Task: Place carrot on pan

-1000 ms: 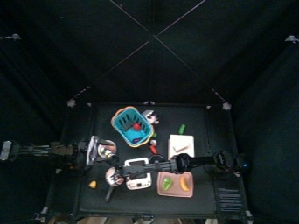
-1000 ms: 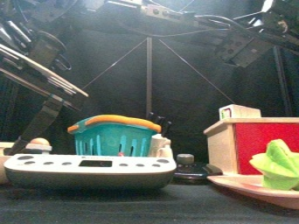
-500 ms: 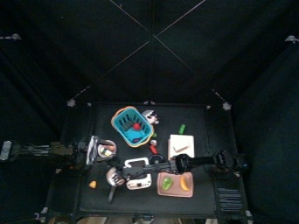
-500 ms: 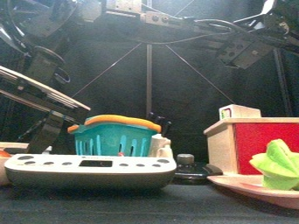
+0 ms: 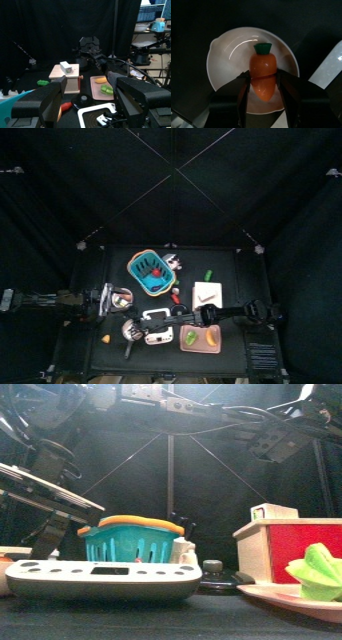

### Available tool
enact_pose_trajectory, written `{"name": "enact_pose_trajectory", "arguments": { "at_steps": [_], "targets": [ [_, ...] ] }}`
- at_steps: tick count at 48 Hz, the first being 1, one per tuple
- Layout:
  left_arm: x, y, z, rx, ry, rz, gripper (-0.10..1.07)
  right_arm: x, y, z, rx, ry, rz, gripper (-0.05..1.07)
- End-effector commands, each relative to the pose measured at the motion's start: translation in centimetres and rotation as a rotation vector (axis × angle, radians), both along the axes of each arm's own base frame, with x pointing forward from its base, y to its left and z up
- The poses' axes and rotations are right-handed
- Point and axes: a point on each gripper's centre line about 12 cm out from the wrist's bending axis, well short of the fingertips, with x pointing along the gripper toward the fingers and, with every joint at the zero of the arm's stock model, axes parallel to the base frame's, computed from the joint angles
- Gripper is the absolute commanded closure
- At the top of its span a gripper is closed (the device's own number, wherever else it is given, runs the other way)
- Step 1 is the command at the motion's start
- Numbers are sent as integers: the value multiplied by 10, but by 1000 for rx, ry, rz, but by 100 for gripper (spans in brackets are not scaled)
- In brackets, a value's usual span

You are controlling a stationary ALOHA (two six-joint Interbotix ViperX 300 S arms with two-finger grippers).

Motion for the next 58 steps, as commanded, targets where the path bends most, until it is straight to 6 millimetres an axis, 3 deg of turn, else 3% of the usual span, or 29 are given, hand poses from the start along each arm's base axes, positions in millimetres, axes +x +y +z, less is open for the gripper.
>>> {"name": "enact_pose_trajectory", "arguments": {
  "at_steps": [1,41,58],
  "targets": [
    [1,0,6,3,-12,1,-2,0,-7,55,0,-100,-45,36],
    [1,0,6,3,-14,1,-2,8,-5,58,16,-205,-223,35],
    [1,0,6,3,-14,1,-2,7,-5,52,9,-183,-220,22]
  ]
}}
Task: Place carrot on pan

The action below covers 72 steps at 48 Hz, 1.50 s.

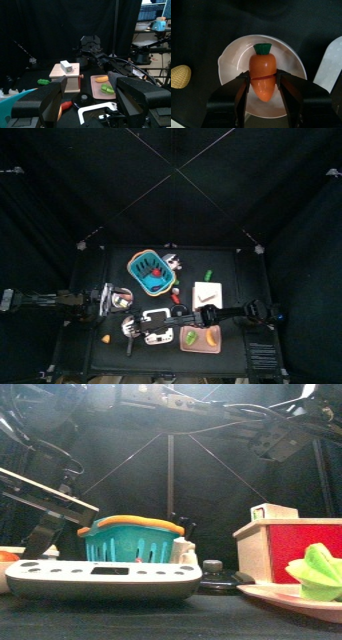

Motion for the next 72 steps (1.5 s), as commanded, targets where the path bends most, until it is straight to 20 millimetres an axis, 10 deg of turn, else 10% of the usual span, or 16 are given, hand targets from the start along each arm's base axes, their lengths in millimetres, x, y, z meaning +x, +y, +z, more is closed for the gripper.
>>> {"name": "enact_pose_trajectory", "arguments": {
  "at_steps": [1,72],
  "targets": [
    [1,0,6,3,-17,-1,-2,-1,-1,49,6,-81,2,21],
    [1,1,2,4,14,12,-2,-87,-33,166,-332,326,44,9]
  ]
}}
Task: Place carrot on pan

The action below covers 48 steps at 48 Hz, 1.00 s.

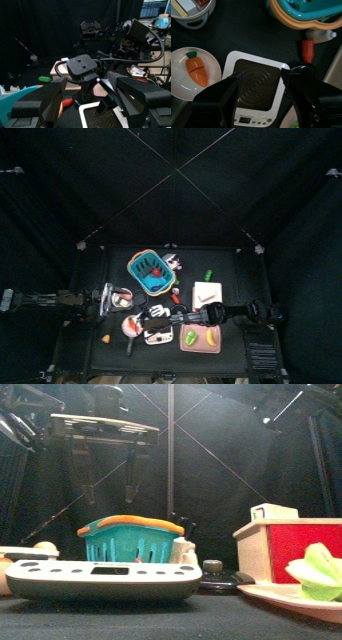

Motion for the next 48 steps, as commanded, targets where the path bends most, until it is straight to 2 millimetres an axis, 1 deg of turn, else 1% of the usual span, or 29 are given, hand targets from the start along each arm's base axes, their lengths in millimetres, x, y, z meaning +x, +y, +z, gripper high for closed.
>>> {"name": "enact_pose_trajectory", "arguments": {
  "at_steps": [1,6,13,21,30,33,40,48],
  "targets": [
    [1,0,6,5,-10,2,-2,-16,-4,62,-8,-86,7,9],
    [1,1,5,5,0,7,-2,-24,-10,76,-51,-80,-3,9],
    [1,1,4,5,6,9,-2,-31,-14,93,-66,-92,-14,9],
    [1,1,4,5,6,9,-2,-42,-14,110,-91,-96,-33,9],
    [1,1,4,5,6,11,-2,-60,-8,134,-142,-78,-36,9],
    [1,1,4,3,6,10,-2,-67,-9,146,-164,-81,-45,9],
    [1,1,4,4,7,9,-2,-79,-14,164,-185,-76,-59,9],
    [1,1,3,4,12,11,-2,-87,-17,173,-194,-41,-44,9]
  ]
}}
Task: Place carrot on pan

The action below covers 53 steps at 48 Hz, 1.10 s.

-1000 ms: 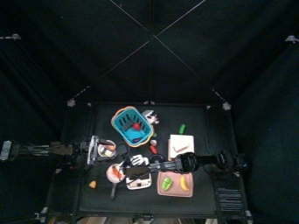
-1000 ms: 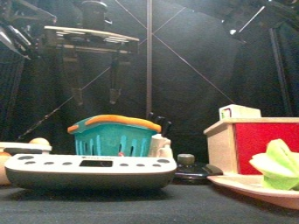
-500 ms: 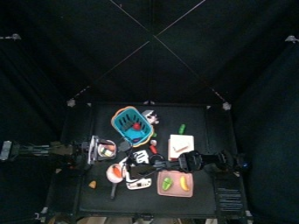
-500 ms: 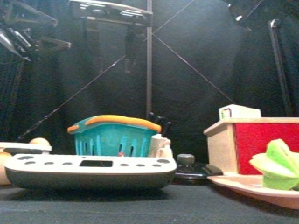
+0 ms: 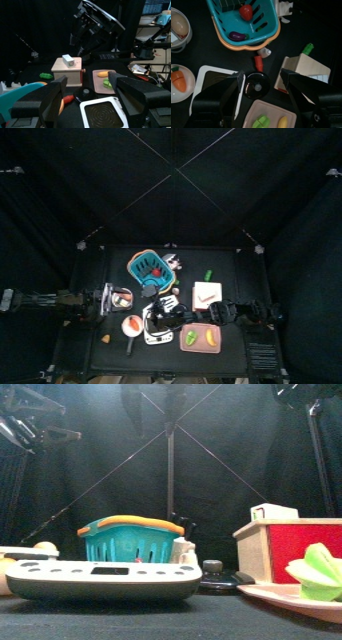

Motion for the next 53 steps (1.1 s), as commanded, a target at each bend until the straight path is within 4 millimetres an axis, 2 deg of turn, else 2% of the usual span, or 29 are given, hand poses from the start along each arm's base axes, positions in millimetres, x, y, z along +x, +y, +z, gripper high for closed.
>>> {"name": "enact_pose_trajectory", "arguments": {
  "at_steps": [1,12,28,37,43,53],
  "targets": [
    [1,0,6,4,-14,-1,-2,-24,-7,45,8,-84,-16,9],
    [2,1,4,4,7,9,-2,-32,-5,63,48,-115,41,9],
    [1,1,3,3,9,10,-2,-36,-6,68,88,-121,110,9],
    [2,2,2,1,21,16,-2,-36,-9,64,82,-45,130,8],
    [2,3,1,0,32,21,-2,-47,-12,74,65,-12,117,8],
    [2,3,0,-2,35,21,-2,-83,-21,106,20,3,64,8]
  ]
}}
